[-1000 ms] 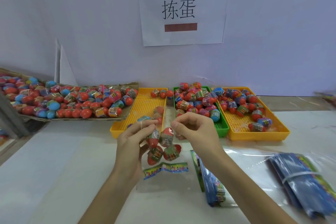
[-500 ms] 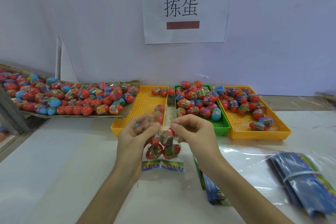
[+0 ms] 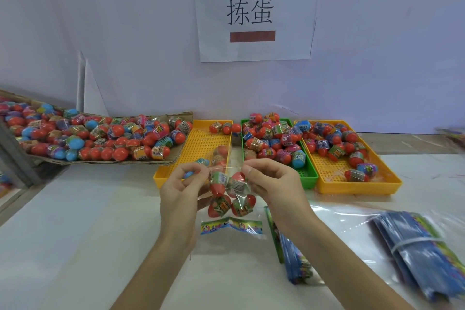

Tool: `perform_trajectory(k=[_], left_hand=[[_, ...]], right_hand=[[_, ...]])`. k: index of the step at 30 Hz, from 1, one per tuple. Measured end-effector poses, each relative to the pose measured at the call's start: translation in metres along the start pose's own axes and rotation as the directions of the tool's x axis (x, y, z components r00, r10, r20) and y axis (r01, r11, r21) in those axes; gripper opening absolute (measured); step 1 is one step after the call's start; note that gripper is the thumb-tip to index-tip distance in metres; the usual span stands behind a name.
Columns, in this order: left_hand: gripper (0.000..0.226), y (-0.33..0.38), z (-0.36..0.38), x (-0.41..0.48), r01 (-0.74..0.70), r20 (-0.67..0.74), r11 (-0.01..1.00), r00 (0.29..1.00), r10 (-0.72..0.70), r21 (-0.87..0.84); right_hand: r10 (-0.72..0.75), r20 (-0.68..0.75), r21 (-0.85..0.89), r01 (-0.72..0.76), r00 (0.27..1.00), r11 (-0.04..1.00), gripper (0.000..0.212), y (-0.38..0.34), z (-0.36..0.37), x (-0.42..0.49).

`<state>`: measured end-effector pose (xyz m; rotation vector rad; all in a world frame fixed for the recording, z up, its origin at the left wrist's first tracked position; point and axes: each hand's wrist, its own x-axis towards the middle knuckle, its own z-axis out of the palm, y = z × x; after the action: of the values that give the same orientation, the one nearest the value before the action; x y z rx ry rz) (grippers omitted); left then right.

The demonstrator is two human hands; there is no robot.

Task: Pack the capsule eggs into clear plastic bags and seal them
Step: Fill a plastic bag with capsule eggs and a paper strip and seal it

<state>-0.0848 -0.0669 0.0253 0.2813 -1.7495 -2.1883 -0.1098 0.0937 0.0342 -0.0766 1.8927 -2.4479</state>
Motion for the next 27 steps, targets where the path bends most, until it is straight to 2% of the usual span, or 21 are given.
perform_trajectory(k=[3,5,8,10,16,22,27], left_hand=[[0.01,0.0,0.001,-0.001,-0.061,-0.017,0.998,0.998,0.061,0.008],[0.003,0.002,0.001,0.0,-0.053,0.058,0.998,0.997,0.054,-0.029],[0.029,0.005,0.0,0.0,0.006,0.223,0.995,0.975,0.016,-0.097],[0.032,0.006,0.0,-0.002,0.02,0.271,0.996,0.962,0.004,-0.086],[0.01,0.007,0.0,-0.002,0.027,0.207,0.987,0.978,0.006,-0.156],[0.013,0.01,0.004,-0.006,0.082,0.219,0.976,0.975,-0.036,-0.201],[0.02,0.011,0.001,-0.008,0.127,0.285,0.979,0.955,-0.077,-0.159]], right_hand=[[0.002,0.032,0.036,-0.003,0.999,0.999,0.012,-0.001,0.0,0.0],[-0.012,0.042,0.025,0.011,0.999,1.0,0.016,-0.002,-0.001,0.0],[-0.049,0.017,-0.049,0.05,0.999,0.998,0.019,-0.003,-0.004,0.001],[-0.057,0.006,-0.069,0.057,0.998,0.996,0.019,-0.003,-0.005,0.002],[-0.022,0.037,-0.042,0.024,0.999,0.999,0.016,0.002,-0.002,0.001],[-0.075,0.049,0.01,0.074,0.996,0.997,0.014,0.001,-0.004,0.003],[-0.082,0.201,0.039,0.076,0.976,0.996,0.025,0.001,-0.004,0.002]])
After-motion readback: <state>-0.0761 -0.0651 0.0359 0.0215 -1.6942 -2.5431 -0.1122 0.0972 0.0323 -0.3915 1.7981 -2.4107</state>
